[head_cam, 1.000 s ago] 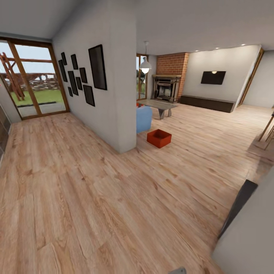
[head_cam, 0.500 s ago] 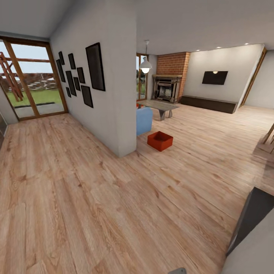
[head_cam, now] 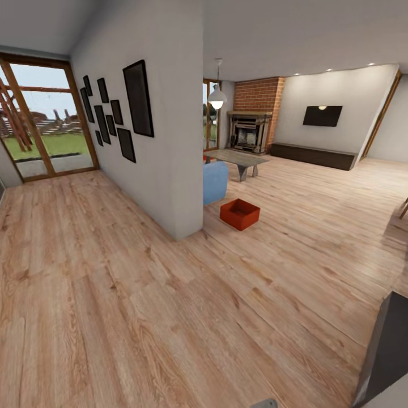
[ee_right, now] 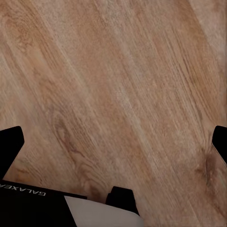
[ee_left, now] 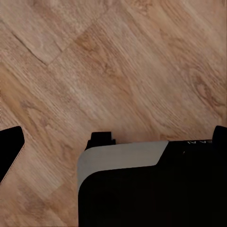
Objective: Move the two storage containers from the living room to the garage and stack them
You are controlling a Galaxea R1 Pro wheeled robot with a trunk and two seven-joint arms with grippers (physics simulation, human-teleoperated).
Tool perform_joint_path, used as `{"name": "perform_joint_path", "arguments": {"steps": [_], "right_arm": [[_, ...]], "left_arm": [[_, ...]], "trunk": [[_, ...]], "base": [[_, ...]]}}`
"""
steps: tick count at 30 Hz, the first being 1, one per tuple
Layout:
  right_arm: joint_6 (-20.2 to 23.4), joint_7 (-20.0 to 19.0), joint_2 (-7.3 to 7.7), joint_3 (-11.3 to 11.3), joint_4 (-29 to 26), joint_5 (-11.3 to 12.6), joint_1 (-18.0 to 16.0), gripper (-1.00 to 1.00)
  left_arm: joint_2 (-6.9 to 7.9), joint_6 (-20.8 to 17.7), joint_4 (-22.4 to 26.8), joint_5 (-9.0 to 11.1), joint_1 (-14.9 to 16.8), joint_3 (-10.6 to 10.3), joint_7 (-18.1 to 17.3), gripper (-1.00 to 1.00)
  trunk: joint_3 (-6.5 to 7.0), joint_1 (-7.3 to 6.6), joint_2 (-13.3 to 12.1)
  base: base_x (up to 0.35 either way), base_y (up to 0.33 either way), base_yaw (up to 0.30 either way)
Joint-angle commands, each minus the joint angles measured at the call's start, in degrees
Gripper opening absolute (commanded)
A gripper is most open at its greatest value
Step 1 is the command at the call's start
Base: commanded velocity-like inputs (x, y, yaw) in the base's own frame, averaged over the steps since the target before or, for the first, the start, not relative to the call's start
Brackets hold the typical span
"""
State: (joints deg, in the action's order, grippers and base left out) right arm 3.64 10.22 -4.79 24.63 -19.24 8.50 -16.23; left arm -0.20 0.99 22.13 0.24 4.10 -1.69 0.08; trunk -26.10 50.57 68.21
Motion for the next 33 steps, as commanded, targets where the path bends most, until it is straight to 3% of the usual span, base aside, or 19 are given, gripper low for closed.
{"name": "perform_joint_path", "arguments": {"steps": [1,33], "right_arm": [[0.31,0.42,0.04,0.50,-0.14,0.55,-0.03,1.00],[0.31,0.42,0.04,0.47,-0.16,0.55,-0.03,1.00]], "left_arm": [[0.02,0.12,-0.03,0.02,0.03,-0.16,0.01,1.00],[0.02,0.12,-0.05,0.07,0.03,-0.16,0.01,1.00]], "trunk": [[-0.06,0.03,0.03],[-0.06,0.03,0.03]], "base": [[0.332,0.000,0.000],[0.301,-0.134,0.000]]}}
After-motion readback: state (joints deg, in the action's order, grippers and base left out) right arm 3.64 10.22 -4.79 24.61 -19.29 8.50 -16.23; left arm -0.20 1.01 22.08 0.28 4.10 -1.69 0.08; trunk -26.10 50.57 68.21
